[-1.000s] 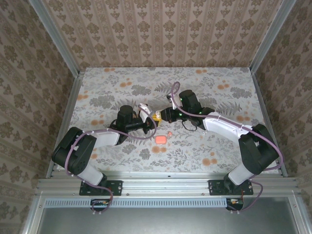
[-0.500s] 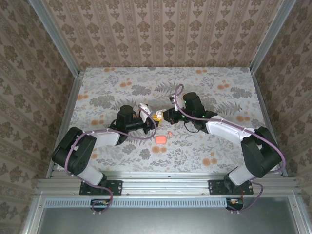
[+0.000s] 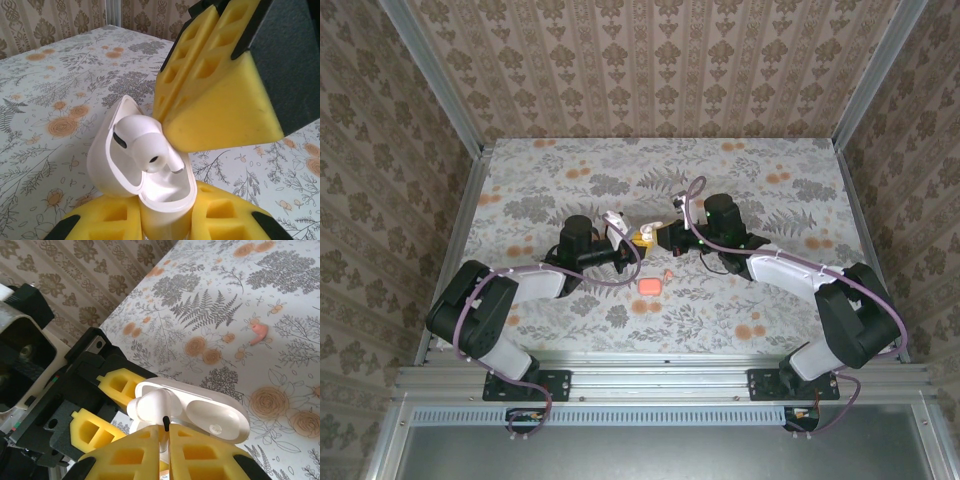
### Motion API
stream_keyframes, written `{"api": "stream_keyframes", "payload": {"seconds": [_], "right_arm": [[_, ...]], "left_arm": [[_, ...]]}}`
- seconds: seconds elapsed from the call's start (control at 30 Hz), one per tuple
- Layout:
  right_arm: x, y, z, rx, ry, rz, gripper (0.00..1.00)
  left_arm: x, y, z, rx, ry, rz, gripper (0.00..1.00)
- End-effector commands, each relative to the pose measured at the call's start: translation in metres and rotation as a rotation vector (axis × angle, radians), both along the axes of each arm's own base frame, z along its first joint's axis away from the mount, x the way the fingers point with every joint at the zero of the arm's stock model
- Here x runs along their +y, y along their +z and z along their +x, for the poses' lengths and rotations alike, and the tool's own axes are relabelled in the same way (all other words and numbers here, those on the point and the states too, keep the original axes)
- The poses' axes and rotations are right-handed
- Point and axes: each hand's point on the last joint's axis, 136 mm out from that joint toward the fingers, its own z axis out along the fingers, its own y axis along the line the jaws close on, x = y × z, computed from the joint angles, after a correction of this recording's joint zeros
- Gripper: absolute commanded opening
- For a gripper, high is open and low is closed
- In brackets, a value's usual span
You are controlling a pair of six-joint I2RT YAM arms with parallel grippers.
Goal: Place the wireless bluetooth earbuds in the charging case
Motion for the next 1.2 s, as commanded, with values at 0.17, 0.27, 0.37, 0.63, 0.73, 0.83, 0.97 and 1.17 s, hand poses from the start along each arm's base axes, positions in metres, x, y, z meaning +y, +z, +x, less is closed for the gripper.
{"api": "stream_keyframes", "payload": {"seconds": [0.17,0.27,0.37,0.63,0.73,0.83,0.97,1.17], "right_arm": [[0.003,0.026,0.0,-0.08,0.022,0.076,0.12],[0.004,0.024,0.0,-0.077,0.024,0.072,0.12],[0.004,0.022,-0.001,-0.072,0.028,0.071,0.12],[0.007,0.017,-0.003,-0.07,0.041,0.061,0.12],[0.009,0.017,-0.003,-0.072,0.042,0.065,0.12],[0.009,0.015,-0.003,-0.073,0.039,0.066,0.12],[0.01,0.017,0.0,-0.081,0.031,0.071,0.12],[0.014,0.014,-0.002,-0.076,0.046,0.063,0.12]], "left_arm": [[-0.003,0.01,0.001,-0.023,-0.024,-0.033,0.07],[-0.004,0.012,0.001,-0.027,-0.026,-0.037,0.08],[-0.004,0.014,0.001,-0.027,-0.026,-0.04,0.08],[-0.005,0.022,0.004,-0.029,-0.019,-0.071,0.08],[-0.006,0.025,0.004,-0.03,-0.025,-0.086,0.08],[-0.006,0.026,0.004,-0.03,-0.025,-0.091,0.08],[-0.007,0.027,0.003,-0.03,-0.03,-0.094,0.08],[-0.007,0.031,0.003,-0.034,-0.028,-0.103,0.07]]}}
